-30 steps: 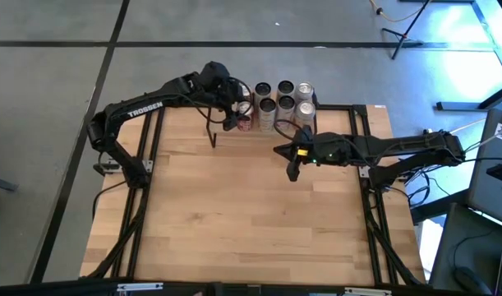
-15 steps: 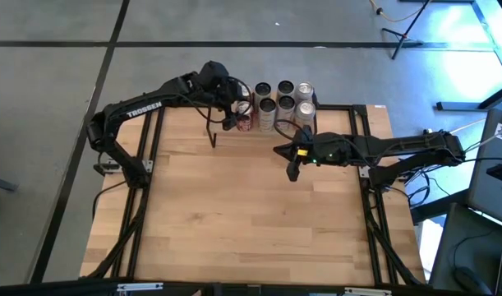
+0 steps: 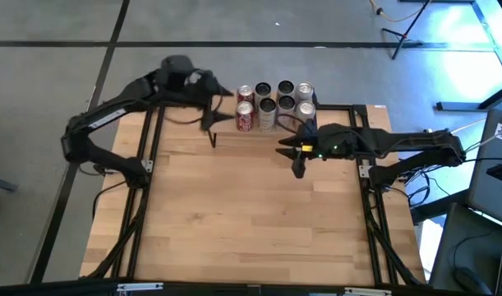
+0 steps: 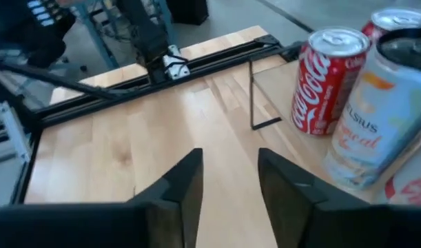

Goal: Place canned beverage on shelf
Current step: Return to Home Position

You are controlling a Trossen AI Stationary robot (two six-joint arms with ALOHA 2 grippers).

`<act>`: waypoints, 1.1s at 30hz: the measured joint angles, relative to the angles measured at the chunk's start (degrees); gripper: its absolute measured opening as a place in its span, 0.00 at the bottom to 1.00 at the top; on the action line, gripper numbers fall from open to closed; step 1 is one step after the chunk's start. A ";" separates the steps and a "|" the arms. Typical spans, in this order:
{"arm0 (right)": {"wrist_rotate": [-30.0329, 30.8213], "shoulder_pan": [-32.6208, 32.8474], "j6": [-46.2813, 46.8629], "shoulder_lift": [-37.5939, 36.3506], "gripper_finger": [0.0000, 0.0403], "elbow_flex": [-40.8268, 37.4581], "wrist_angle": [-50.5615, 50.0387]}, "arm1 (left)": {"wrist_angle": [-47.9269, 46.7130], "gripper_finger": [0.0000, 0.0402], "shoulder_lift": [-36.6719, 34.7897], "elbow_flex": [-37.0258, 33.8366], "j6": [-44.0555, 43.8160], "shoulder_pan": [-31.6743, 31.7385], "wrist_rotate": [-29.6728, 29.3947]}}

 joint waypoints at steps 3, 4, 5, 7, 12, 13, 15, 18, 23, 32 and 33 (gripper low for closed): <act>-1.18 0.08 -2.26 -0.98 0.22 0.08 -0.53 | 2.12 0.89 -4.47 -3.47 -0.93 -4.48 2.84; -1.42 0.09 -2.42 -1.51 0.17 -0.30 -0.52 | 3.27 0.89 -6.14 -5.72 -2.30 -6.49 1.84; -1.81 0.15 -2.43 -2.26 0.12 -0.93 -0.50 | 4.61 0.89 -7.87 -8.46 -3.79 -8.62 -0.35; -3.68 0.13 -2.46 -4.29 0.03 -3.53 -0.58 | 8.24 0.89 -11.44 -15.18 -7.07 -12.82 -6.07; -10.42 0.13 -1.87 -9.81 0.06 -11.76 4.40 | 21.34 0.89 -20.70 -31.10 -14.50 -20.88 -14.73; -10.93 0.13 -1.41 -11.21 0.07 -13.46 5.91 | 23.01 0.89 -22.45 -33.87 -16.52 -21.92 -16.53; -11.13 0.13 -0.84 -14.19 0.07 -17.18 7.30 | 25.29 0.89 -25.17 -38.27 -20.61 -24.24 -19.85; -11.10 0.13 -0.76 -18.82 0.05 -21.86 8.25 | 25.52 0.89 -28.61 -43.05 -26.42 -27.39 -21.90; -11.10 0.08 0.95 -24.17 0.03 -25.79 6.06 | 24.87 0.89 -30.69 -47.36 -27.69 -28.80 -21.49; -13.71 2.28 -1.04 -25.97 0.02 -29.65 4.57 | 28.61 0.89 -30.33 -48.05 -17.76 -32.06 -23.93; -13.05 2.62 -0.98 -26.83 0.02 -31.35 6.23 | 30.19 0.89 -30.51 -48.59 -17.15 -32.56 -24.85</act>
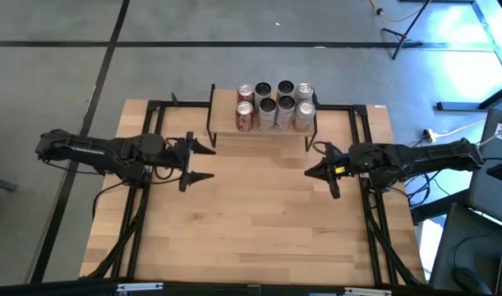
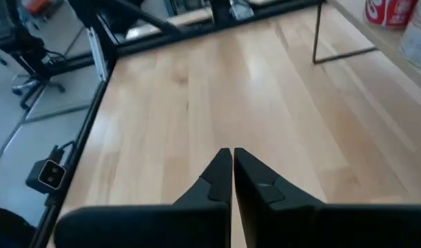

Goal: Place canned beverage on shelf
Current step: Return to Home Position

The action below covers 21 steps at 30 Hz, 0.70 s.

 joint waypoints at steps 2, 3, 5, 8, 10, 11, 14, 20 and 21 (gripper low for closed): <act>-0.19 0.57 0.07 -2.15 0.02 -3.80 5.28 | 3.63 0.89 -0.81 -2.38 1.39 -1.02 -1.55; -1.01 0.79 0.05 -3.37 0.02 -5.93 7.89 | 5.62 0.89 -1.29 -3.98 1.77 -1.49 -2.12; -2.16 0.87 -0.12 -5.74 0.02 -10.01 11.87 | 10.64 0.89 -2.37 -7.69 1.82 -2.25 -2.50; -3.30 0.90 -0.52 -9.95 0.02 -14.30 17.21 | 18.44 0.89 -5.04 -14.25 1.80 -3.06 -1.53; -3.69 0.90 -1.47 -12.52 0.02 -16.08 18.70 | 23.97 0.89 -7.54 -18.45 1.83 -3.38 -0.22; -3.71 0.90 -1.78 -13.84 0.02 -16.77 18.72 | 25.63 0.89 -8.94 -20.25 1.82 -3.38 -0.04; -3.43 0.90 -3.15 -17.03 0.02 -18.31 18.69 | 26.78 0.89 -13.54 -25.01 1.81 -3.33 -0.20; -5.62 0.88 -5.08 -22.02 0.02 -20.37 18.76 | 26.79 0.89 -23.09 -32.26 0.42 -3.34 -0.14; -6.22 0.88 -5.53 -22.75 0.02 -20.73 18.81 | 26.76 0.89 -24.61 -33.24 0.25 -3.34 -0.14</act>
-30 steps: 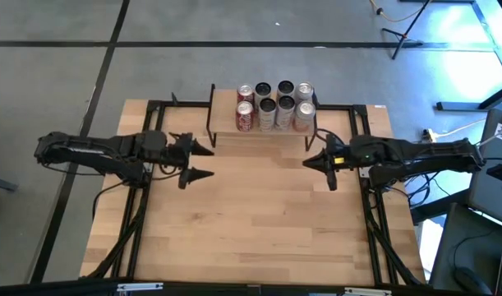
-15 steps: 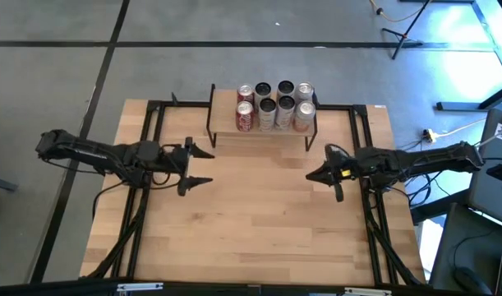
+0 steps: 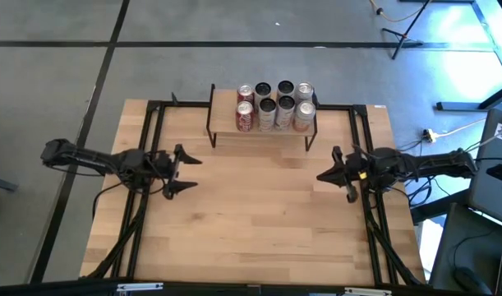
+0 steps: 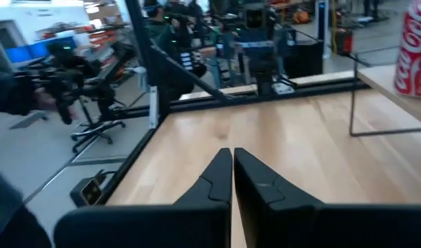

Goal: Place canned beverage on shelf
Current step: Return to Home Position

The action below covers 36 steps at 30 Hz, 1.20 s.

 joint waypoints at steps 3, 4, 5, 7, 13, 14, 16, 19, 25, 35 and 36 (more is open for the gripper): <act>-0.16 0.00 -0.48 -2.28 0.02 -2.48 2.49 | -0.10 0.89 -4.28 -2.93 -0.99 0.00 -0.09; 0.25 0.00 -0.49 -3.03 0.02 -3.84 4.16 | -1.96 0.89 -5.46 -2.95 -1.15 0.00 -0.22; 0.32 0.00 -0.53 -3.71 0.02 -5.51 6.70 | -3.89 0.89 -6.51 -2.90 -0.93 0.02 -0.32; 0.30 0.00 -0.53 -4.61 0.02 -9.31 12.46 | -6.83 0.89 -8.21 -2.95 -0.78 0.02 -0.61; 0.16 -0.02 0.49 -7.00 0.02 -16.11 18.55 | -10.53 0.89 -11.89 -2.95 0.16 0.02 1.73; -0.21 -0.02 0.52 -7.11 0.02 -16.11 17.64 | -10.52 0.89 -12.33 -2.95 0.65 0.02 2.78; -1.29 -0.02 0.14 -7.00 0.02 -16.11 16.53 | -10.38 0.89 -12.93 -2.95 0.67 0.02 4.18; -5.23 -0.02 -0.80 -7.41 0.02 -16.11 13.75 | -11.43 0.89 -13.75 -2.95 0.46 0.02 4.44; -3.38 -0.04 -0.57 -11.50 0.02 -16.11 4.16 | -12.62 0.89 -15.75 -2.95 0.41 0.02 -0.74; 3.96 -0.04 -1.98 -19.46 0.02 -16.07 0.51 | -13.02 0.89 -17.82 -2.95 0.52 0.00 -2.58; 3.40 -0.04 -1.98 -19.46 0.02 -16.07 0.54 | -13.00 0.89 -17.82 -2.95 0.52 0.00 -2.57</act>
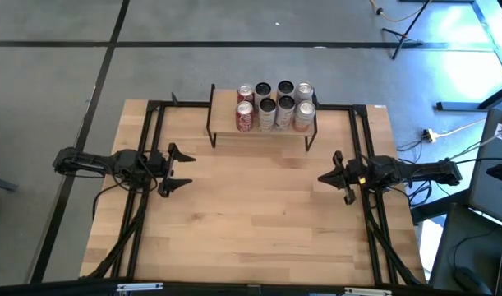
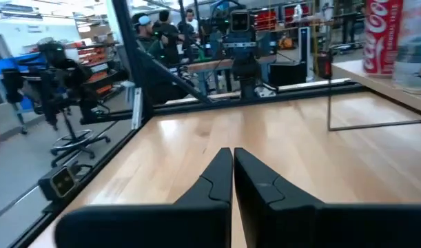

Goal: Place canned beverage on shelf
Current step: Return to Home Position

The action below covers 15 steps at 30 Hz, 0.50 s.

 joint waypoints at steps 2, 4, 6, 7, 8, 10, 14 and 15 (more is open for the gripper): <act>-2.39 0.02 0.03 0.11 0.02 0.00 0.44 | -0.02 0.89 0.00 0.00 0.00 0.00 0.00; -8.85 0.02 0.50 0.07 0.02 0.00 1.66 | -0.02 0.89 0.00 0.00 0.00 0.00 0.00; -18.59 0.02 0.59 -0.19 0.02 0.00 3.03 | 0.00 0.89 0.00 0.00 0.00 0.00 0.00; -22.34 0.02 0.64 -0.26 0.02 0.00 3.25 | 0.00 0.89 0.00 0.00 0.01 0.00 0.00; -25.00 0.08 0.82 -0.25 0.02 0.00 3.30 | 0.00 0.89 0.00 0.00 0.01 0.00 0.00; -28.39 0.07 1.85 -0.24 0.02 0.00 3.36 | 0.00 0.89 0.00 0.00 0.02 0.00 0.01; -30.53 0.07 2.10 -0.24 0.02 0.00 3.36 | 0.00 0.89 0.02 0.00 0.02 0.00 0.02; -30.56 0.07 2.10 -0.24 0.02 0.00 3.36 | 0.00 0.89 0.02 0.00 0.02 0.00 0.02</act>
